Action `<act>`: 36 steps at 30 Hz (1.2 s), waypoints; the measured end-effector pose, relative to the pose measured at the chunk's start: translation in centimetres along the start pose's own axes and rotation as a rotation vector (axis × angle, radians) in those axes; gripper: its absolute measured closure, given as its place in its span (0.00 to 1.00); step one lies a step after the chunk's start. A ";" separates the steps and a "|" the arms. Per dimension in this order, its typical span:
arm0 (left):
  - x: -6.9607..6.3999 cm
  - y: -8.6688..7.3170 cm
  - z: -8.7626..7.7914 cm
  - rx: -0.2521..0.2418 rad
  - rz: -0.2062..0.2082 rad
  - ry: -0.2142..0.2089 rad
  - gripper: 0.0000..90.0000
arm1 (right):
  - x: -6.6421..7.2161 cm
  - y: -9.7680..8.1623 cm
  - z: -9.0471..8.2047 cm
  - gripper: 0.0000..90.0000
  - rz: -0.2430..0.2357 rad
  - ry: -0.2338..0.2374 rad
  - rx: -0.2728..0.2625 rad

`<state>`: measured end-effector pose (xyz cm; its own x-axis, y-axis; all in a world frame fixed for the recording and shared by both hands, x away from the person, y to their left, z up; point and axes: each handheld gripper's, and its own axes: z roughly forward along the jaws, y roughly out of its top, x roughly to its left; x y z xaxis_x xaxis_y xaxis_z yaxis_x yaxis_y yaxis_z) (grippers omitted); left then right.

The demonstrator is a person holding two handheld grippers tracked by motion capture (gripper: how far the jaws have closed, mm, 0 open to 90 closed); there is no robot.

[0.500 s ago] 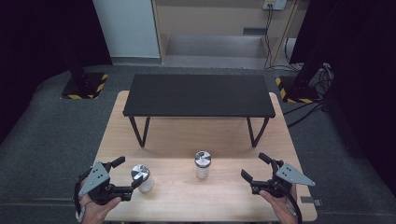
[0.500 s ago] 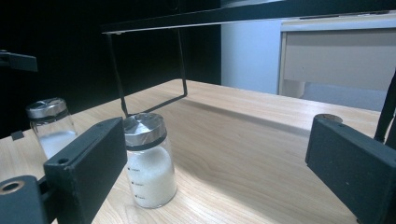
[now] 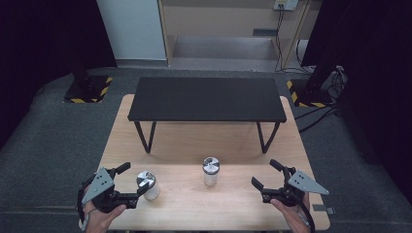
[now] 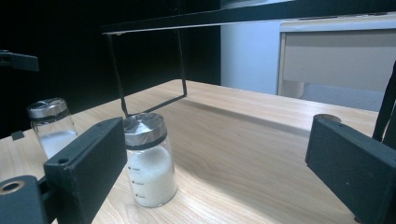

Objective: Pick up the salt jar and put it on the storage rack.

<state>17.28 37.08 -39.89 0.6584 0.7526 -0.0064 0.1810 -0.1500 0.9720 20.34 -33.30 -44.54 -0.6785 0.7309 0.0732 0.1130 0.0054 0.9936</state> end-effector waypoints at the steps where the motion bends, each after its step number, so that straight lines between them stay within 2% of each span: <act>1: 0.0 0.0 0.0 0.000 0.000 0.000 0.06 | 0.0 0.0 0.0 0.06 0.000 0.000 0.000; 36: -0.2 0.3 0.0 0.005 -0.003 -0.003 0.06 | -0.1 0.0 0.1 0.06 0.000 0.007 0.007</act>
<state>17.15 36.89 -39.62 0.6599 0.7513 -0.0103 0.1868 -0.1508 0.9708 20.49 -33.28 -44.55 -0.6834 0.7263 0.0739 0.1184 0.0104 0.9929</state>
